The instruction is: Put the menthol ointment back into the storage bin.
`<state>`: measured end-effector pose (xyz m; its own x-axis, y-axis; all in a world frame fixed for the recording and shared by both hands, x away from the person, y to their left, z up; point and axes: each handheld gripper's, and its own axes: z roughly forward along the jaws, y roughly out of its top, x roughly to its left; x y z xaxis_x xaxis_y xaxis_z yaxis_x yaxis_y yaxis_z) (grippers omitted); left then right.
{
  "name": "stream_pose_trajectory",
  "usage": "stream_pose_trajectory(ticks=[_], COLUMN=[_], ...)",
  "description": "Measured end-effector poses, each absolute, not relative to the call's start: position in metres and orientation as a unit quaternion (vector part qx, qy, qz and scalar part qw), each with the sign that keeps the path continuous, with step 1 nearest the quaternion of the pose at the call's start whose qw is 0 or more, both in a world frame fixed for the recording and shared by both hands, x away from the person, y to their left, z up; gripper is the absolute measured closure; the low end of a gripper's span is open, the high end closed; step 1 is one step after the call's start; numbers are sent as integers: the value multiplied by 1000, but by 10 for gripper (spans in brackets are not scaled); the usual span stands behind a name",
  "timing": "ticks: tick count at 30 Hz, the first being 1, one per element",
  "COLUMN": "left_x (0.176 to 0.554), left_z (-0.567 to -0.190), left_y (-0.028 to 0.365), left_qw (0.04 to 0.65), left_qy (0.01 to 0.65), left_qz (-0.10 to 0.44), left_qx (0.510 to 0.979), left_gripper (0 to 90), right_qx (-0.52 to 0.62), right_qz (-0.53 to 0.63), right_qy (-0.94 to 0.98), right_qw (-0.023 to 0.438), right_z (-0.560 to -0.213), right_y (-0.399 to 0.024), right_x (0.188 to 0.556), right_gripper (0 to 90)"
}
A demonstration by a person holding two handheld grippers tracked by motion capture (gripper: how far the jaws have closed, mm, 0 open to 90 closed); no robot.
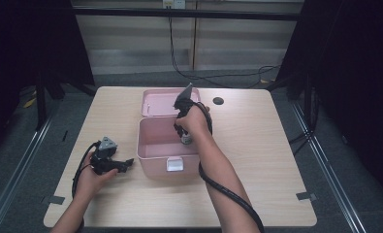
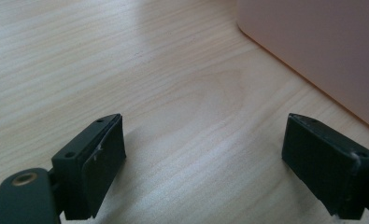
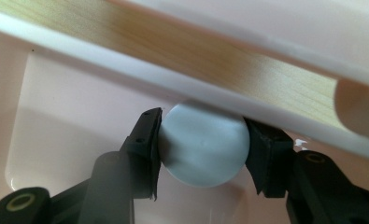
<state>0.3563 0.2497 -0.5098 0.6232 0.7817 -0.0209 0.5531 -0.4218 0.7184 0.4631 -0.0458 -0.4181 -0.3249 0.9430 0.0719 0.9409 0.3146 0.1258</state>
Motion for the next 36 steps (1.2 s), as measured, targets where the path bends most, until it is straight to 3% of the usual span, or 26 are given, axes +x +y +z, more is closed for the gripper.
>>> stream_pose_trajectory(ticks=[36], left_x=[356], left_z=[-510], left_y=[249], left_qw=[356], left_qy=[403], left_qz=[162], left_qx=[827], left_gripper=[128], right_qx=[581], right_qz=[71], right_qy=[811], right_qw=[6], right_z=[-431], right_y=[-42], right_x=[458], right_gripper=[499])
